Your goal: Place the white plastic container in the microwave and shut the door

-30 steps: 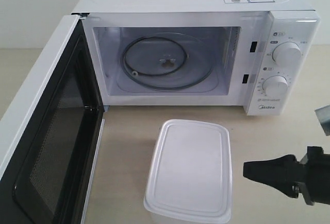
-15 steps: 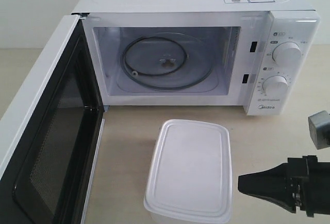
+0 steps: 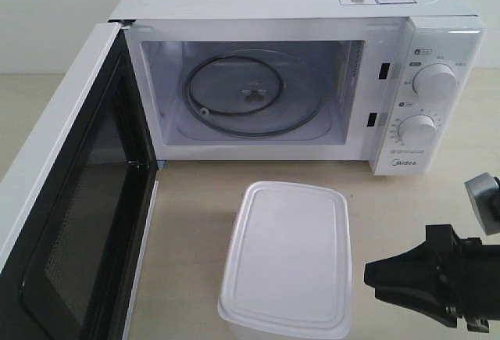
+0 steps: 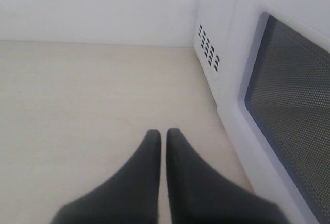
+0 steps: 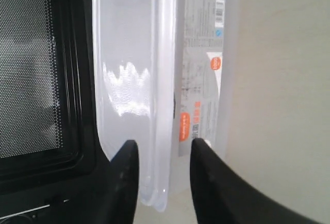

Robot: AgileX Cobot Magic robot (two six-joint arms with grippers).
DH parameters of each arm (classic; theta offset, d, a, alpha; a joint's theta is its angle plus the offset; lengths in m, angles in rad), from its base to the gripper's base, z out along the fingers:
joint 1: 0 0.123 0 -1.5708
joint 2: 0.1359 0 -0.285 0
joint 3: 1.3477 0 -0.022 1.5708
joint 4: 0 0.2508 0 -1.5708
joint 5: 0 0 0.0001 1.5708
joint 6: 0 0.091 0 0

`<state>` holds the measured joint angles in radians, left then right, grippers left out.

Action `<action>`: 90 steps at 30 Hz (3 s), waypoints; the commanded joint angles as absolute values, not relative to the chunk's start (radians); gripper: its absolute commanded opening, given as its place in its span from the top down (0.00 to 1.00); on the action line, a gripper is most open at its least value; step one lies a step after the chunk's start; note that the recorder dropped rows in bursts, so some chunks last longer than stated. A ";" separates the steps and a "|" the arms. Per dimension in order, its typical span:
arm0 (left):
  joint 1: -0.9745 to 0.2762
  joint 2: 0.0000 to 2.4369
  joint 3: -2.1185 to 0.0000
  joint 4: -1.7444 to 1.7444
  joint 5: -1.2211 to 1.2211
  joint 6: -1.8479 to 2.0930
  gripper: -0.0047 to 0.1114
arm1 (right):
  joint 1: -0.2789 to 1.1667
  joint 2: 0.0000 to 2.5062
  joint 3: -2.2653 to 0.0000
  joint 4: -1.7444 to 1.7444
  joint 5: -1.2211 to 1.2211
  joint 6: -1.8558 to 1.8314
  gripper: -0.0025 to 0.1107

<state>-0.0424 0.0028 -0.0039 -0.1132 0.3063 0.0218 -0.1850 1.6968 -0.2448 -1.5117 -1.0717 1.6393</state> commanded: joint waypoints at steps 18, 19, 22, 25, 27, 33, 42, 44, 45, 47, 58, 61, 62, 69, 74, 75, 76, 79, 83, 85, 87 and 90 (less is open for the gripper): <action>-0.040 0.000 0.000 -0.115 0.306 0.014 0.92 | 0.070 1.698 -0.399 -1.469 -0.890 1.755 0.68; -0.040 0.000 0.000 -0.115 0.306 0.014 0.92 | 0.070 1.698 -0.399 -1.469 -0.890 1.755 0.68; -0.040 0.000 0.000 -0.115 0.306 0.014 0.92 | 0.070 1.698 -0.399 -1.469 -0.888 1.765 0.68; -0.040 0.000 0.000 -0.115 0.306 0.014 0.92 | 0.070 1.698 -0.399 -1.471 -0.890 1.774 0.68; -0.040 0.000 0.000 -0.115 0.306 0.014 0.92 | 0.070 1.698 -0.399 -1.471 -0.890 1.779 0.68; -0.040 0.000 0.000 -0.115 0.306 0.014 0.92 | 0.070 1.698 -0.399 -1.464 -0.913 1.782 0.68; -0.040 0.000 0.000 -0.115 0.306 0.014 0.92 | 0.070 1.698 -0.400 -1.419 -0.885 1.779 0.68; -0.040 0.000 0.000 -0.115 0.306 0.014 0.92 | 0.070 1.698 -0.400 -1.404 -0.888 1.779 0.68; -0.040 0.000 0.000 -0.115 0.306 0.014 0.92 | 0.076 1.698 -0.400 -1.407 -0.897 1.779 0.68; -0.040 0.000 0.000 -0.115 0.306 0.014 0.92 | 0.096 1.698 -0.400 -1.392 -0.877 1.779 0.68; -0.040 0.000 0.000 -0.115 0.306 0.014 0.92 | 0.122 1.698 -0.402 -1.344 -0.818 1.769 0.68; -0.040 0.000 0.000 -0.115 0.306 0.014 0.92 | 0.122 1.698 -0.402 -1.344 -0.818 1.773 0.68; -0.040 0.000 0.000 -0.115 0.306 0.014 0.92 | 0.122 1.698 -0.402 -1.344 -0.818 1.773 0.68; -0.040 0.000 0.000 -0.115 0.306 0.014 0.92 | 0.122 1.698 -0.402 -1.344 -0.828 1.800 0.90; -0.040 0.000 0.000 -0.115 0.306 0.014 0.92 | 0.122 1.698 -0.402 -1.348 -0.828 1.796 0.98; -0.040 0.000 0.000 -0.115 0.306 0.014 0.92 | 0.122 1.698 -0.402 -1.345 -0.830 1.789 0.98; -0.040 0.000 0.000 -0.115 0.306 0.014 0.92 | 0.122 1.698 -0.402 -1.340 -0.832 1.780 0.98; -0.040 0.000 0.000 -0.115 0.306 0.014 0.92 | 0.122 1.696 -0.402 -1.316 -0.895 1.766 0.98; -0.040 0.000 0.000 -0.115 0.306 0.014 0.92 | 0.122 1.696 -0.402 -1.312 -0.899 1.766 0.98; -0.040 0.000 0.000 -0.115 0.306 0.014 0.92 | 0.122 1.696 -0.402 -1.301 -0.908 1.761 0.98; -0.040 0.000 0.000 -0.115 0.306 0.014 0.92 | 0.122 1.696 -0.402 -1.282 -0.930 1.741 0.98; -0.040 0.000 0.000 -0.115 0.306 0.014 0.92 | 0.122 1.696 -0.402 -1.240 -0.973 1.714 0.98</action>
